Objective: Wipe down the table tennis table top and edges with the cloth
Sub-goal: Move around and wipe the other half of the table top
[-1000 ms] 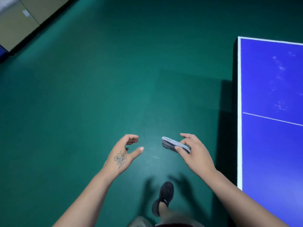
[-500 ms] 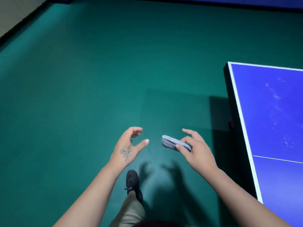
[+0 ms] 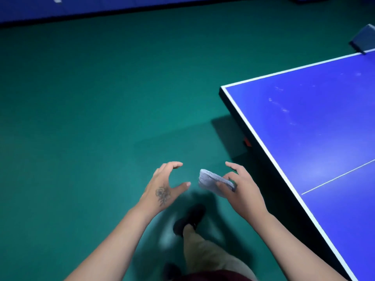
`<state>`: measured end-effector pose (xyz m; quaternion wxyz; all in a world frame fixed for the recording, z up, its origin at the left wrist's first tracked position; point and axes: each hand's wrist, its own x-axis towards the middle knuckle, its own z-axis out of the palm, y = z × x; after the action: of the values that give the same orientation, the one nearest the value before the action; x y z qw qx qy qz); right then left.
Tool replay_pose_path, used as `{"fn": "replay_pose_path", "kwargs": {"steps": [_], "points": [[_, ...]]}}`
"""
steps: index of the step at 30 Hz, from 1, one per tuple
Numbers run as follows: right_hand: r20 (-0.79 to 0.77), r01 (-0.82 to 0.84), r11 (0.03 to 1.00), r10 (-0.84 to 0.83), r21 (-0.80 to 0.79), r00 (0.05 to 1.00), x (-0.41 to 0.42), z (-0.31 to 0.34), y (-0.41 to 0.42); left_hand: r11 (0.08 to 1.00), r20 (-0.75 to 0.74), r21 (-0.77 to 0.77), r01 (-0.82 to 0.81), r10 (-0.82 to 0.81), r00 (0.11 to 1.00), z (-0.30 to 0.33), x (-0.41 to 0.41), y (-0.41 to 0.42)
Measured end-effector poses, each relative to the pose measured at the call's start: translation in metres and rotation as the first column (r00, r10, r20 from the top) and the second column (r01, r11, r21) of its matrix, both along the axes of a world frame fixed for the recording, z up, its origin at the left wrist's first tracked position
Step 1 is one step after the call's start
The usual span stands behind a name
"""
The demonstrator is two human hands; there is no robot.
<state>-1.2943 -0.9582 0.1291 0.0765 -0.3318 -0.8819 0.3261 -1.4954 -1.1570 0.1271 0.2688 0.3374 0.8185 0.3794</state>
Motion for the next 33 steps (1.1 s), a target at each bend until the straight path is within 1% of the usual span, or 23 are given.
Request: {"fn": "replay_pose_path", "kwargs": {"steps": [2, 4, 6, 11, 13, 17, 20, 22, 24, 26, 29, 33], "points": [[-0.019, 0.039, 0.999, -0.039, 0.023, 0.999, -0.02, -0.005, 0.024, 0.999, 0.059, 0.027, 0.021, -0.022, 0.998, -0.001, -0.03, 0.035], [-0.056, 0.099, 0.995, -0.097, 0.026, 0.994, -0.04, -0.01, 0.049, 0.999, 0.102, 0.039, 0.008, -0.012, 0.995, 0.001, -0.06, 0.071], [-0.093, 0.151, 0.988, -0.149, 0.011, 0.984, -0.058, -0.016, 0.073, 0.999, 0.104, 0.034, 0.027, -0.03, 0.994, 0.007, -0.088, 0.104], [-0.12, 0.243, 0.969, -0.247, -0.05, 0.961, -0.107, -0.021, 0.132, 0.986, 0.134, -0.032, 0.165, -0.16, 0.978, 0.017, -0.161, 0.181], [-0.123, 0.268, 0.961, -0.274, -0.065, 0.954, -0.128, -0.018, 0.156, 0.985, 0.151, -0.025, 0.17, -0.165, 0.975, 0.02, -0.188, 0.214], [-0.139, 0.356, 0.93, -0.366, -0.09, 0.92, -0.172, -0.015, 0.202, 0.98, 0.141, 0.0, 0.197, -0.195, 0.971, 0.024, -0.239, 0.276], [-0.142, 0.416, 0.904, -0.427, -0.102, 0.893, -0.208, -0.014, 0.234, 0.967, 0.099, 0.06, 0.247, -0.251, 0.963, 0.021, -0.279, 0.323], [-0.166, 0.454, 0.884, -0.467, -0.111, 0.869, -0.232, -0.015, 0.255, 0.949, 0.072, 0.069, 0.308, -0.313, 0.947, 0.013, -0.31, 0.357], [-0.163, 0.528, 0.835, -0.548, -0.152, 0.82, -0.258, -0.015, 0.274, 0.917, 0.094, 0.074, 0.392, -0.398, 0.913, 0.005, -0.346, 0.395], [-0.154, 0.614, 0.766, -0.641, -0.189, 0.752, -0.285, -0.014, 0.29, 0.875, 0.115, 0.085, 0.477, -0.485, 0.867, 0.001, -0.381, 0.434], [-0.187, 0.727, 0.644, -0.765, -0.237, 0.617, -0.324, -0.009, 0.303, 0.807, 0.135, 0.102, 0.582, -0.591, 0.795, 0.005, -0.427, 0.49], [-0.206, 0.839, 0.457, -0.888, -0.295, 0.411, -0.368, 0.0, 0.319, 0.735, 0.165, 0.135, 0.664, -0.678, 0.717, 0.013, -0.47, 0.561]]}}
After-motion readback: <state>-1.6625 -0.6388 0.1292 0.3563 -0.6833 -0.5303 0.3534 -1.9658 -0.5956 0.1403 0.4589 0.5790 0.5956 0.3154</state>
